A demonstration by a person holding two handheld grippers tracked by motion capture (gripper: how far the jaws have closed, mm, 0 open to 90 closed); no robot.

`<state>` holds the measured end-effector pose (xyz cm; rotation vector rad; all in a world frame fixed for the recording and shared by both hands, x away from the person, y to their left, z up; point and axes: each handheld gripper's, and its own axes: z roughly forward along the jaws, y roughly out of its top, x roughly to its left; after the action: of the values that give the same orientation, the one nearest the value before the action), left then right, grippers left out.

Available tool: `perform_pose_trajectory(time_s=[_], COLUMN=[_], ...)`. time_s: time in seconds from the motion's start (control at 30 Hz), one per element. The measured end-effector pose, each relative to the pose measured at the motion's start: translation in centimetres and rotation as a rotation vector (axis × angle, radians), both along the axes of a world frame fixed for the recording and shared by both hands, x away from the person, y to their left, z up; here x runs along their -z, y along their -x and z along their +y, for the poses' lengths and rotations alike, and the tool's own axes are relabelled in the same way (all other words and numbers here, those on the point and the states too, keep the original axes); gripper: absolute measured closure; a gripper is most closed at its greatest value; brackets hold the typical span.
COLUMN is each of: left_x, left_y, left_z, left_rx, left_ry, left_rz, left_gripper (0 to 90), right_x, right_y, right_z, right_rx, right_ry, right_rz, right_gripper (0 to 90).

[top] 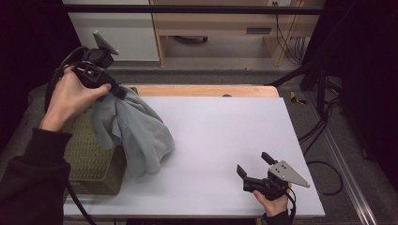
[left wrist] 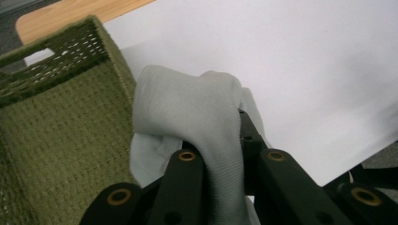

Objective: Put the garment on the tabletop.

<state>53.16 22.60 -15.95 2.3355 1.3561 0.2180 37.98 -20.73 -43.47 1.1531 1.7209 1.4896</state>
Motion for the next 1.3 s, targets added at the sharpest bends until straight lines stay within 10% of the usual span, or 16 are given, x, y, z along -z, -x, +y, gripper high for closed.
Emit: perform_pose_trajectory(time_s=[0.77,1.3], left_x=[-3.2,1.6], left_y=[2.2,1.1], left_z=[-10.9,-14.1], left_rx=[0.232,0.322], left_ry=[0.023,0.003], left_rz=[-0.085,-0.047], left_gripper=[82.9,82.8], right_x=[-0.4,-0.4], right_y=[0.3,0.3], right_z=[-0.1,-0.3], right_rx=[-0.008,-0.015], right_ry=[-0.007,-0.016], right_rz=[-0.003,-0.015], right_gripper=[0.9,0.8])
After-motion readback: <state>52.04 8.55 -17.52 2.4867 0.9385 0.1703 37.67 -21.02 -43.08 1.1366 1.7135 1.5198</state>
